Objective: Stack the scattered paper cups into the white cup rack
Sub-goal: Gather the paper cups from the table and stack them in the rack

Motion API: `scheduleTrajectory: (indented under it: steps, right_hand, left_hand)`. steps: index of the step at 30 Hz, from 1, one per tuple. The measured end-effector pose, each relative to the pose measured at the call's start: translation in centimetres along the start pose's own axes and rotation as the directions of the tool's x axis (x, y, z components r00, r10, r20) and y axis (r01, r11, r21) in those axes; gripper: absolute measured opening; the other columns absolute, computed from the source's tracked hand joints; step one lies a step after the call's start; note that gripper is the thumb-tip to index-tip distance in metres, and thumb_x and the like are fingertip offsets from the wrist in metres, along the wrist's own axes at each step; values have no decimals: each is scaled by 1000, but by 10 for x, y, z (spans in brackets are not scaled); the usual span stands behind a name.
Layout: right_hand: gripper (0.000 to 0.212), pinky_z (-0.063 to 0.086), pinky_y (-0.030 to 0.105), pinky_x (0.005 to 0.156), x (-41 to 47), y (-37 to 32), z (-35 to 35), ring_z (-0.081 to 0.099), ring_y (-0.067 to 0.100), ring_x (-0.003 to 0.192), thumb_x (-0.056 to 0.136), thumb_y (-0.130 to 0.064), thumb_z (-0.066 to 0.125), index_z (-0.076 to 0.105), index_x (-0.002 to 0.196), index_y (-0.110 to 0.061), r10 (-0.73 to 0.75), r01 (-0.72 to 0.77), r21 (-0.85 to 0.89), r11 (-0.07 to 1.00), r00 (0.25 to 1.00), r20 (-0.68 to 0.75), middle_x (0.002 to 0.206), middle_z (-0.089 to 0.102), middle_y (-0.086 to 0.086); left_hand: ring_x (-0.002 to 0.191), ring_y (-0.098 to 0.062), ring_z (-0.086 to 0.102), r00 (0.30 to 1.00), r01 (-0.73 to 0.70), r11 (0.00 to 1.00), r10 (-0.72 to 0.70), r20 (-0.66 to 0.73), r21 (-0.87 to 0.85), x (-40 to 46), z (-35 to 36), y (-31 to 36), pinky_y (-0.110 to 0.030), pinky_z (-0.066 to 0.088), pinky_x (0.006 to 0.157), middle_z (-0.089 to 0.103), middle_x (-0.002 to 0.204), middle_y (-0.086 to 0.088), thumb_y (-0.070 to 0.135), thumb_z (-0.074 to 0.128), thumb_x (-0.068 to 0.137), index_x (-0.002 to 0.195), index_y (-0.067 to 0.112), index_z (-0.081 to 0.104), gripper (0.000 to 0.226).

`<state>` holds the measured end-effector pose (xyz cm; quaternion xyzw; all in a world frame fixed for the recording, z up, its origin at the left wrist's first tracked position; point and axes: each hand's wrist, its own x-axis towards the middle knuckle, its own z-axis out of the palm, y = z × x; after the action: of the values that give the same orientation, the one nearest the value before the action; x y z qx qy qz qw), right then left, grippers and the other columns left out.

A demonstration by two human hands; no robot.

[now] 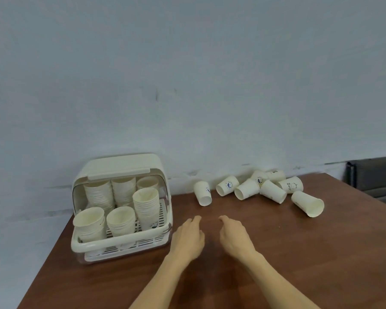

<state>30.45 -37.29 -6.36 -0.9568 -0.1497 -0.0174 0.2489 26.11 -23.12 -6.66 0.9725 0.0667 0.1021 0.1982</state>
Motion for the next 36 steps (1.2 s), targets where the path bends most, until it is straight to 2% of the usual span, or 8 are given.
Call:
scheduleTrajectory:
  steps: [11,15,18,20,23,26,32,36]
  right_hand:
    - [45,47,39,88,56,48,0,56,30,109,92,-12,36,44,136,-16,55,-55,-27,998,998,10,120,60,10]
    - [47,46,40,91,86,56,-1,55,31,112,92,-11,36,43,138,-17,54,-55,-22,998,999,-5,124,58,10]
    - [46,46,41,91,105,60,-4,55,32,112,91,-11,36,45,136,-16,57,-57,-1,998,998,-27,123,59,11]
    - [40,47,40,87,118,61,-7,57,33,107,90,-9,37,50,128,-13,41,-42,-2,999,998,-45,118,59,11]
    - [28,43,35,71,139,65,-16,58,34,94,88,-7,39,52,113,-11,28,-31,-44,999,998,-60,107,62,12]
    - [30,48,39,74,161,69,-22,59,34,94,89,-8,41,52,117,-10,52,-54,-37,998,997,-61,105,63,15]
    - [35,42,37,83,196,70,-24,54,35,106,94,-12,41,45,128,-5,137,-137,-1,991,990,-39,118,55,20]
    - [20,48,34,67,216,61,-15,57,32,91,94,-19,46,47,109,-6,199,-195,104,975,980,-27,111,58,18]
  left_hand:
    - [100,-33,59,999,50,998,-50,1,-33,96,11,25,-39,48,78,60,117,-10,19,42,90,124,17,48,35]
    - [101,-36,57,998,57,998,-58,-27,-33,137,18,31,-39,42,74,57,117,-11,16,43,91,123,15,42,32]
    - [103,-33,56,996,64,998,-65,-58,-20,166,23,29,-40,44,74,56,116,-9,8,45,90,135,17,31,48]
    - [102,-33,57,996,75,997,-74,-56,12,184,26,24,-39,43,73,58,113,-12,6,46,89,138,15,29,52]
    - [100,-34,57,994,97,995,-97,-41,10,209,29,15,-36,39,70,61,111,-14,10,42,93,125,11,42,32]
    - [102,-32,57,992,126,991,-127,21,40,224,35,4,-36,41,71,60,114,-12,17,48,93,114,10,45,23]
    - [106,-30,56,978,147,988,-152,140,45,235,34,-9,-38,49,83,57,120,-11,33,55,91,119,9,45,39]
    - [96,-29,60,954,121,992,-125,271,30,236,29,-13,-32,46,66,58,115,-11,31,54,90,114,10,50,32]
